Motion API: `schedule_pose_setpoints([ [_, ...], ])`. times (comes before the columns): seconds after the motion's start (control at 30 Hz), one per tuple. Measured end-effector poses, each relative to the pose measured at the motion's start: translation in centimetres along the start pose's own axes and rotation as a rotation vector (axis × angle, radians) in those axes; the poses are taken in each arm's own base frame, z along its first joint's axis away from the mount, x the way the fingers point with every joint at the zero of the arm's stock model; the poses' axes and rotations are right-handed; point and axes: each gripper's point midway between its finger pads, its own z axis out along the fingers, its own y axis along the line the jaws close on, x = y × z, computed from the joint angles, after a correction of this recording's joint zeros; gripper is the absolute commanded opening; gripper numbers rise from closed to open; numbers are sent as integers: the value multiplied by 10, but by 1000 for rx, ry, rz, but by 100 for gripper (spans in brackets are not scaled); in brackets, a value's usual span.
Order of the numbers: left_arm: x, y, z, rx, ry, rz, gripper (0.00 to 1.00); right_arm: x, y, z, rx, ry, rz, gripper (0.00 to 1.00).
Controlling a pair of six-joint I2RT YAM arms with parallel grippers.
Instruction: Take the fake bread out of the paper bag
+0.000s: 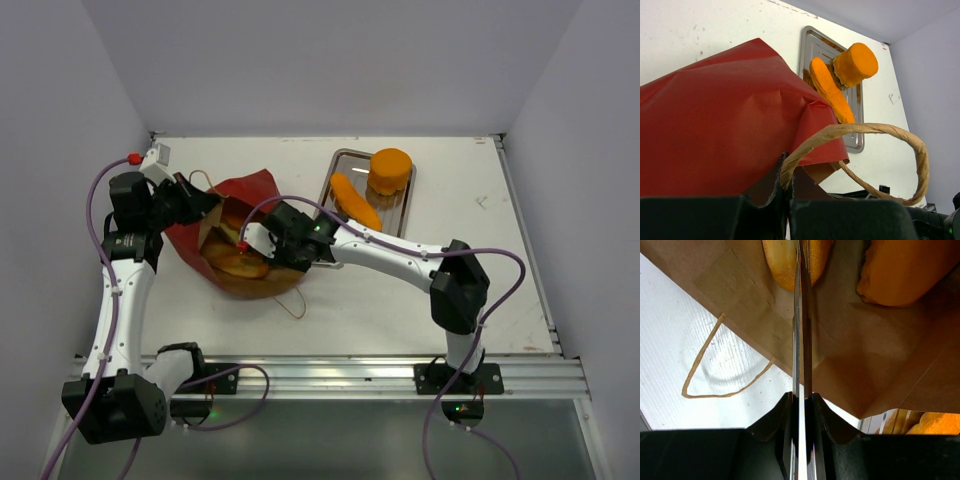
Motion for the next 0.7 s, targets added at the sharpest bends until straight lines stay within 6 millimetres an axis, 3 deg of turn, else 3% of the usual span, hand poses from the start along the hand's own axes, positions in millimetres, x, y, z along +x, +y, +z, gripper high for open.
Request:
schedule_pose_setpoints([
  [0.2, 0, 0, 0, 0, -1, 0, 0, -3, -2, -9, -5, -19, 0, 0],
  [0.47, -1, 1, 0, -3, -2, 0, 0, -14, -8, -54, 5, -118, -2, 0],
  [0.7, -3, 2, 2, -14, -6, -2, 0, -5, -11, -76, 11, -152, -2, 0],
])
